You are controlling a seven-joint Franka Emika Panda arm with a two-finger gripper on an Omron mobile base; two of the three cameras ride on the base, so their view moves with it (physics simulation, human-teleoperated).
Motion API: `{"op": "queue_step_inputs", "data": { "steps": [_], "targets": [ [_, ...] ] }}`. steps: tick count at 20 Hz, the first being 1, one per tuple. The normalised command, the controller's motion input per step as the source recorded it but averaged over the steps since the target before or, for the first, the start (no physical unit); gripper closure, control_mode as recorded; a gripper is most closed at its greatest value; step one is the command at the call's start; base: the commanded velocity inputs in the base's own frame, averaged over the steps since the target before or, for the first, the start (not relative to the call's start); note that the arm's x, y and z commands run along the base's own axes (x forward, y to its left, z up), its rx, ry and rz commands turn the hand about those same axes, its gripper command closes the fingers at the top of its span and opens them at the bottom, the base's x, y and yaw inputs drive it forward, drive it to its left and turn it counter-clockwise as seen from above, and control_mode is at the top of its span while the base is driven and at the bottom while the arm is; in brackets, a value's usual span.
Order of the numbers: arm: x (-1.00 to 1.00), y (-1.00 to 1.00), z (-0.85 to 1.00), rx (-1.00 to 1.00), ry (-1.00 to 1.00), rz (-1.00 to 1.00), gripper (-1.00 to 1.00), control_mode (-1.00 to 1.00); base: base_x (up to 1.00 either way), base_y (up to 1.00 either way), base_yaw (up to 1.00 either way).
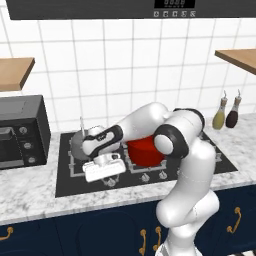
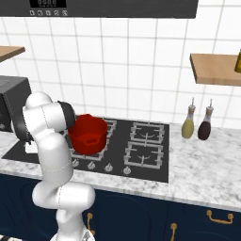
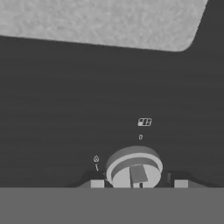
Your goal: Pick the kettle from the counter and place it on a stove burner. Then turn the burner on.
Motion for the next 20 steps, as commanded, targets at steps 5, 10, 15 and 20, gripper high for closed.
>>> {"op": "queue_step_inputs", "data": {
  "steps": [5, 10, 15, 20],
  "targets": [
    [-0.27, 0.00, -0.38, 0.00, 0.00, 0.50, 1.00, -1.00, 0.00, 0.00, 0.00],
    [-0.47, -0.03, -0.49, 0.02, -0.01, 0.56, 1.00, -1.00, 0.00, 0.00, 0.00],
    [-0.65, -0.25, -0.53, 0.08, -0.03, 0.59, 1.00, -1.00, 0.00, 0.00, 0.00],
    [-0.69, -0.32, -0.19, 0.15, -0.03, 0.34, 1.00, -1.00, 0.00, 0.00, 0.00]
  ]
}}
